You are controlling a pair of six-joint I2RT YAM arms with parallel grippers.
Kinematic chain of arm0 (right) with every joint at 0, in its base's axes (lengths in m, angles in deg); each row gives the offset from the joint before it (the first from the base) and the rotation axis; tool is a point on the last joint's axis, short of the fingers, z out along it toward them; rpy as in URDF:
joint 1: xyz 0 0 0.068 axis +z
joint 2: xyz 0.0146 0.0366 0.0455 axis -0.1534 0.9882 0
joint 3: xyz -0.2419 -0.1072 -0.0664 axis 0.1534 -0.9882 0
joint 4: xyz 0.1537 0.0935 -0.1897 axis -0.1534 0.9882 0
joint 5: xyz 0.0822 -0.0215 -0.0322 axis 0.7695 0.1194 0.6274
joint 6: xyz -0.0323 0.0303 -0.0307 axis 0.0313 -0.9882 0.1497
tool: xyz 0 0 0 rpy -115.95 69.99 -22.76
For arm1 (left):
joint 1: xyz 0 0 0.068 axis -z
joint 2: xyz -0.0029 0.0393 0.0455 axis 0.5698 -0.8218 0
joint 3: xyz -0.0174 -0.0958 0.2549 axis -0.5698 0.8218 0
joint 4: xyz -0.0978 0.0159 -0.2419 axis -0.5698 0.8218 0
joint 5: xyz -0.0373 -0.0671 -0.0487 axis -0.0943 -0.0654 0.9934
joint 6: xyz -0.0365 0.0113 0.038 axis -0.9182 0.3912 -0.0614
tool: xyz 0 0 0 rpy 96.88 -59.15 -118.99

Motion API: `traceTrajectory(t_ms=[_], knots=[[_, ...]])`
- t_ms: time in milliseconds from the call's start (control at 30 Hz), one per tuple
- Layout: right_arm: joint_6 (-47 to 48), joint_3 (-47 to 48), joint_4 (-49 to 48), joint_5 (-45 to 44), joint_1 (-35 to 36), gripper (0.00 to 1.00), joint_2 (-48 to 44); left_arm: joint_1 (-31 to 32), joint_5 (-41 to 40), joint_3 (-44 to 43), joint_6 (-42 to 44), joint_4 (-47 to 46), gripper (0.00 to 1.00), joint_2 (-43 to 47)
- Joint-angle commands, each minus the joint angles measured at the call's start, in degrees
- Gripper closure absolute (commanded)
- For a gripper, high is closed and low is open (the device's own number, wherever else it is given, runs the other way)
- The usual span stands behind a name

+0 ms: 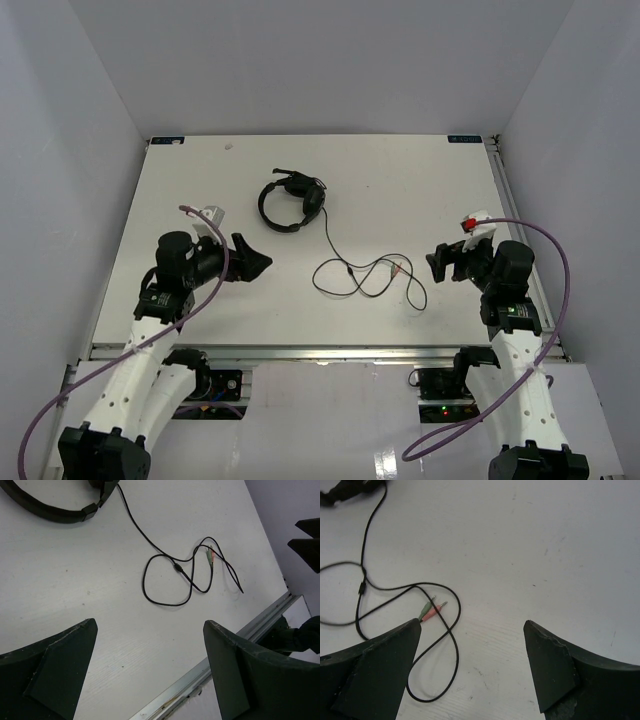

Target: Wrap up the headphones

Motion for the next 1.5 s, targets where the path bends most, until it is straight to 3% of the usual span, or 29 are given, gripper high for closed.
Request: traceTrajectory(t_ms=[0, 167, 667, 1133, 1467], knots=[[19.7, 3.5, 6.2, 22.5, -0.1, 0.1, 2.9, 0.0, 0.9, -1.4, -10.3, -0.4, 0.02, -7.8], [23.7, 2.8, 5.5, 31.7, -0.1, 0.1, 5.4, 0.0, 1.7, -5.0, -15.6, 0.4, 0.02, -16.7], [25.2, -1.0, 3.2, 31.8, -0.2, 0.1, 4.5, 0.1, -11.4, -10.5, -14.7, 1.5, 0.02, -27.8], [25.2, -0.7, 3.3, 31.6, -0.2, 0.1, 5.6, 0.7, -17.2, -16.9, -12.8, 2.2, 0.04, -36.1], [25.3, -0.5, 3.6, 32.0, -0.2, 0.1, 6.1, 4.7, -25.0, -25.0, -14.5, 2.7, 0.05, -45.6]])
